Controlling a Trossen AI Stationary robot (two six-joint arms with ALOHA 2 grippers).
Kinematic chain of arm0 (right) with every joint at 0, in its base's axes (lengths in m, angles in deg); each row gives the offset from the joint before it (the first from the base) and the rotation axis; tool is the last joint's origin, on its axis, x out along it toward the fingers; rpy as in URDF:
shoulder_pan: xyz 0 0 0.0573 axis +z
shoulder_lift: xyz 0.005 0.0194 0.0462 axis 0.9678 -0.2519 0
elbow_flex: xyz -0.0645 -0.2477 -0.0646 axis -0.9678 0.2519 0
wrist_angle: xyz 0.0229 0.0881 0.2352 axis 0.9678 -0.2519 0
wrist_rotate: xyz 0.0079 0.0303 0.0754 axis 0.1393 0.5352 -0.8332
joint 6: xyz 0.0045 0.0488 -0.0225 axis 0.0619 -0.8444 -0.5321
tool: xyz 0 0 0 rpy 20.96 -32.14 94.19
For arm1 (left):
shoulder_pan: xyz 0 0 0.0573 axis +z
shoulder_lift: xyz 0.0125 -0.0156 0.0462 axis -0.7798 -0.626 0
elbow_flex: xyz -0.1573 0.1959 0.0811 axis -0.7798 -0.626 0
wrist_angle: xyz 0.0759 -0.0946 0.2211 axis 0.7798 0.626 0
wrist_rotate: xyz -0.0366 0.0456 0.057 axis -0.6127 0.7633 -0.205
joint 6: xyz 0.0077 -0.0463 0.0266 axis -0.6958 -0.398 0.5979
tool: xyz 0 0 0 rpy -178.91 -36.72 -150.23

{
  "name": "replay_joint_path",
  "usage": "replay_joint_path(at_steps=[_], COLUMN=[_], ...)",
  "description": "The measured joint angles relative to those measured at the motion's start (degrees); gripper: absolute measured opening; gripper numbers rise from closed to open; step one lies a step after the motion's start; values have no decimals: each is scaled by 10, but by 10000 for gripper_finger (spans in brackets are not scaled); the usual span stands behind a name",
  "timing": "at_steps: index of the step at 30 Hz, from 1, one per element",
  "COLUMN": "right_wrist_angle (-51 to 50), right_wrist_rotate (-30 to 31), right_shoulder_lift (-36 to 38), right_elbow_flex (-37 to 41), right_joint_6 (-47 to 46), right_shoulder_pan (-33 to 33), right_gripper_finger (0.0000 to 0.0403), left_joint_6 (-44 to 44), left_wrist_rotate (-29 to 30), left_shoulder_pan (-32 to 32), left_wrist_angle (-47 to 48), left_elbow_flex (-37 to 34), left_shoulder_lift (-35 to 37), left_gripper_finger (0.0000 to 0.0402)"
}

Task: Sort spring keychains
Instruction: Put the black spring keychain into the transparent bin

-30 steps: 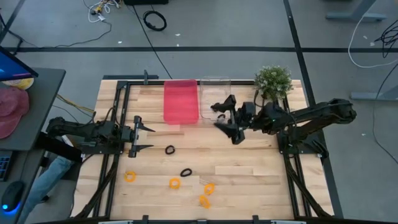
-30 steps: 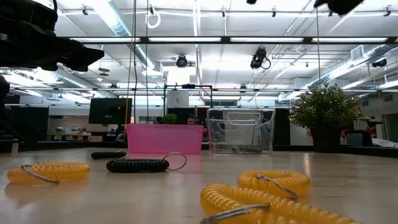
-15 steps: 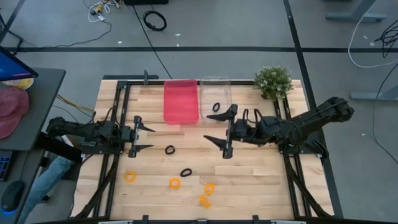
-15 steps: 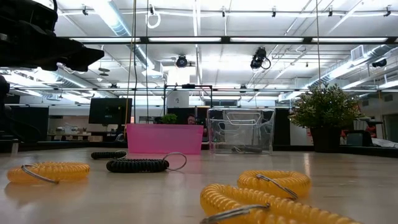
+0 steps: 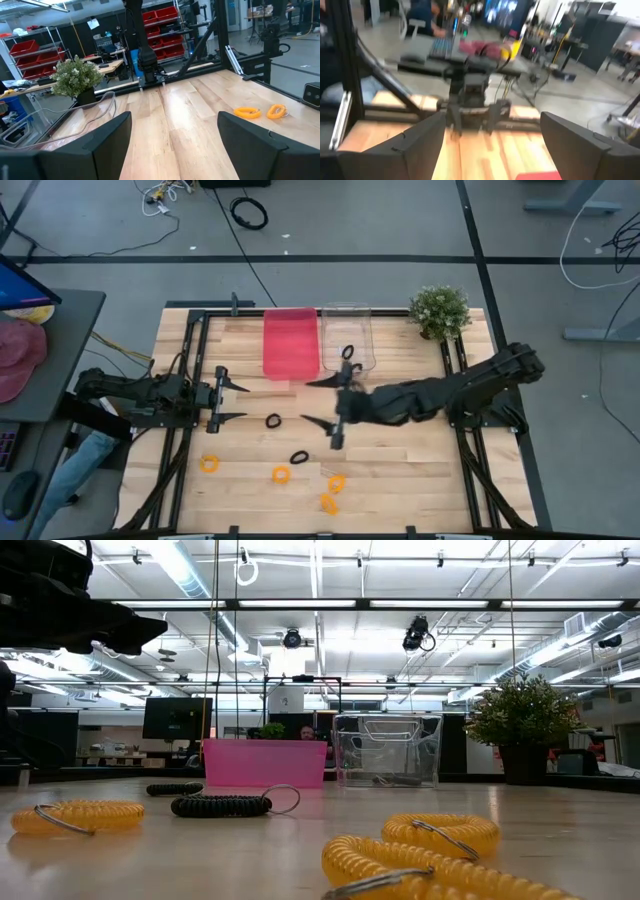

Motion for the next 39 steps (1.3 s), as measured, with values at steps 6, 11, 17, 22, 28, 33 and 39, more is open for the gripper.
replay_joint_path(at_steps=[6,11,17,22,28,33,39], right_wrist_angle=[-124,-165,-188,-196,-201,-204,-204], right_wrist_rotate=[-26,-81,-105,-139,-166,-206,-230], right_shoulder_lift=[-90,-147,-182,-208,-268,-320,-357], right_elbow_flex=[-116,-166,-170,-171,-171,-170,-170], right_joint_6=[-18,-26,-60,-101,-125,-151,-195], right_shoulder_pan=[-1,-9,-26,-37,-33,-32,-30], right_gripper_finger=[330,330,330,330,330,330,330], left_joint_6=[0,0,0,0,0,0,0], left_wrist_rotate=[0,0,0,0,0,0,0], left_shoulder_pan=[0,0,0,0,0,0,0], left_wrist_angle=[0,0,0,0,0,0,0], left_elbow_flex=[0,0,0,0,0,0,0], left_shoulder_lift=[0,0,0,0,0,0,0], left_gripper_finger=[298,298,298,298,298,298,298])
